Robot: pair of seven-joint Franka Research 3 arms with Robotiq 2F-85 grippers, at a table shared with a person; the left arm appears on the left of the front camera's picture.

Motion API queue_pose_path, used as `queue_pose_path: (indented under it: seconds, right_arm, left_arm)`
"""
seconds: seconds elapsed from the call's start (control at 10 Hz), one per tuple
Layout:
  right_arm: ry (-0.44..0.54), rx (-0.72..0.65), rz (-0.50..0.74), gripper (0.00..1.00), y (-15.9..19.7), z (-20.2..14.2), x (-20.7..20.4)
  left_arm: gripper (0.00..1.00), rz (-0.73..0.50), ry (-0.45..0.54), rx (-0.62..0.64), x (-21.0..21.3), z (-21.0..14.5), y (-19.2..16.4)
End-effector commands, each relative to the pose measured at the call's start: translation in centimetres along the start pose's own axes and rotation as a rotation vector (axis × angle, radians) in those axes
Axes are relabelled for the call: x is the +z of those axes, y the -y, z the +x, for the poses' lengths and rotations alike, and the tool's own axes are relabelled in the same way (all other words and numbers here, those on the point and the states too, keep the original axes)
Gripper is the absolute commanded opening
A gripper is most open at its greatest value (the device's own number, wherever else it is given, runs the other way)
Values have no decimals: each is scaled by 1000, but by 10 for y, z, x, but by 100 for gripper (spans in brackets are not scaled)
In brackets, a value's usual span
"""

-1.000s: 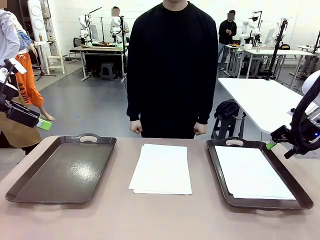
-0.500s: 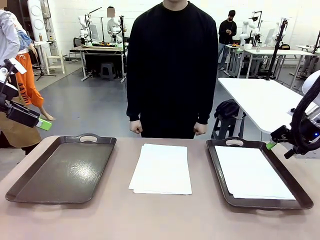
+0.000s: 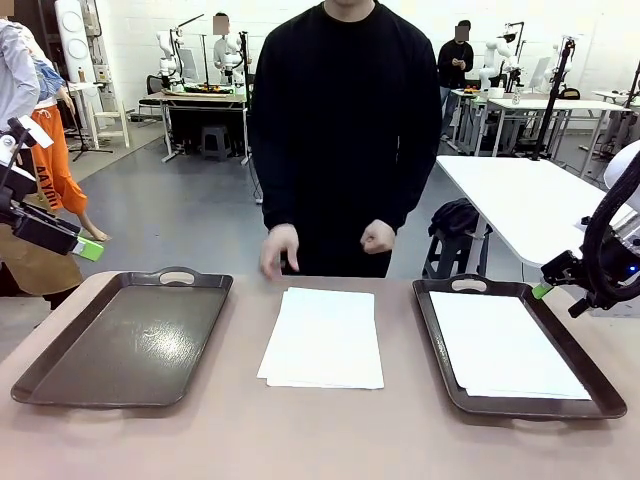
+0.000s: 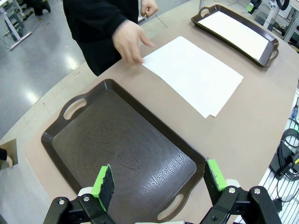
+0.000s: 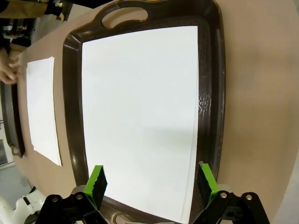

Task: Sort the A4 documents.
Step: Receive the A4 Paper.

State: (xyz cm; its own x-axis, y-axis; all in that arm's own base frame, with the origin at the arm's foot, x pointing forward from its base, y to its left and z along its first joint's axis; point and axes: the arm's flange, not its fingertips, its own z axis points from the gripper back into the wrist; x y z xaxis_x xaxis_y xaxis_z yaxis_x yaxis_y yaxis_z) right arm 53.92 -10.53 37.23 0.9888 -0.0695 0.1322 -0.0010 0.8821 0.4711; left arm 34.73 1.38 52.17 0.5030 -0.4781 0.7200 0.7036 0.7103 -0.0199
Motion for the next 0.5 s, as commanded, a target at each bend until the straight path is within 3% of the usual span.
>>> queue_pose_path:
  seconds: [0.0,0.2,0.4]
  right_arm:
    - [138,231,-90,100,-19,-22,29]
    - [287,624,-114,100,-71,-63,73]
    - [299,885,-72,100,-114,-93,91]
  left_arm:
    - [100,-3,11,-14,-1,-1,-2]
    - [100,-3,11,-14,-1,-1,-2]
    - [100,-3,11,-14,-1,-1,-2]
